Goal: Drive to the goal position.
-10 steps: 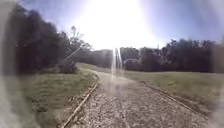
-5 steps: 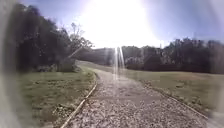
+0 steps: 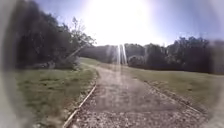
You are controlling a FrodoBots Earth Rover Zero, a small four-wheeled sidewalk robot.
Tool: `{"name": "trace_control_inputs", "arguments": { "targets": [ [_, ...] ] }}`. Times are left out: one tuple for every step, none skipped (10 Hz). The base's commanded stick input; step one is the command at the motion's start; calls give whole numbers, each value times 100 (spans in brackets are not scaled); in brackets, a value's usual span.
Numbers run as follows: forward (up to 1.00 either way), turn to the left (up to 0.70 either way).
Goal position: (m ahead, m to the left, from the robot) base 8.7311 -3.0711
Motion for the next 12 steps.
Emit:
{"name": "trace_control_inputs", "arguments": {
  "targets": [
    [100, 0],
    [100, 0],
    [100, 0],
    [100, 0],
    [100, 0],
    [100, -30],
    [100, -15],
    [100, 1],
    [100, 2],
    [100, 0],
    [100, -5],
    [100, -40]
  ]
}}
